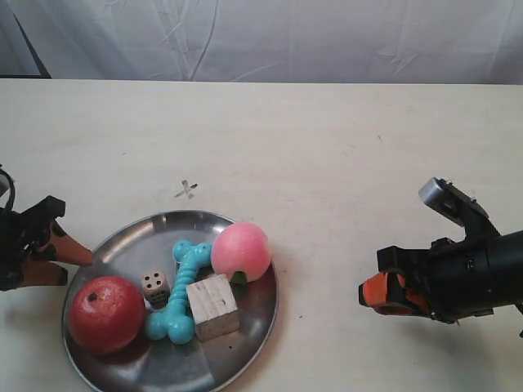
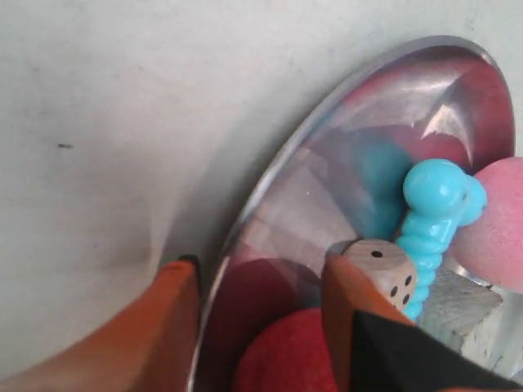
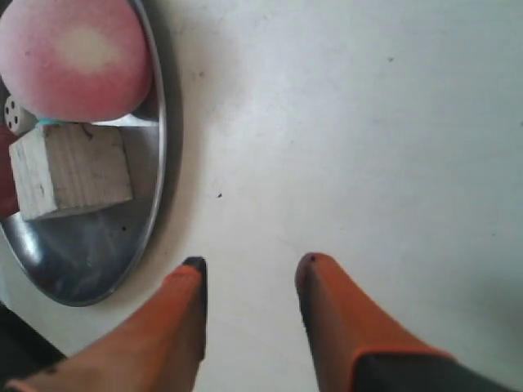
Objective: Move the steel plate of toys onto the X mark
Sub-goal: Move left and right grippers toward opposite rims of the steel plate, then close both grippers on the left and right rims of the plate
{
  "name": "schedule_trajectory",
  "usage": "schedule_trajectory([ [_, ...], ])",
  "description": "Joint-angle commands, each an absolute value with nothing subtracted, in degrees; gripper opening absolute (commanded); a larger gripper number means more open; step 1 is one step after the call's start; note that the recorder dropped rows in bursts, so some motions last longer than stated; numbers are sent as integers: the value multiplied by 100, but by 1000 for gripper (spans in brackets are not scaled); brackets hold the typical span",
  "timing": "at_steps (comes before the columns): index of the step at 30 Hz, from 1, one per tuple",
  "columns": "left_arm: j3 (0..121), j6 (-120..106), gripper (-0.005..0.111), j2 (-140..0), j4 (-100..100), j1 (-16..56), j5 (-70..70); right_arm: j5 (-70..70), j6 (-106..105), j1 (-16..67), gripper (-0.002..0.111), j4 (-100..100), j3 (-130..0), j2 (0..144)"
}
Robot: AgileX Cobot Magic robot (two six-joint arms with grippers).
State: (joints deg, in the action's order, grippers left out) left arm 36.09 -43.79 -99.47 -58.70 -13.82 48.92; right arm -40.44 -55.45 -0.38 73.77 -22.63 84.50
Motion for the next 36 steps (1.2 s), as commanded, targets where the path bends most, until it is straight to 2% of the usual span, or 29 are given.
schedule_trajectory([
  [1, 3676, -4128, 46, -9965, -5371, -1413, 4939, -4006, -5610, 89, 40, 7389, -2283, 8639],
  [8, 3676, -3554, 46, -9965, -4903, -1413, 4768, -3403, -5610, 1000, 40, 7824, -2443, 9396],
  [16, 3676, -3564, 46, -9965, -4946, -1413, 4827, -3379, -5610, 1663, 40, 8220, -3323, 10308],
  [25, 3676, -3576, 46, -9966, -4902, -1150, 4737, -3447, -5610, 2115, 40, 8553, -3984, 11013],
  [36, 3676, -3576, 46, -9966, -4875, -1057, 4504, -3542, -5610, 2344, 40, 8589, -4107, 11295],
])
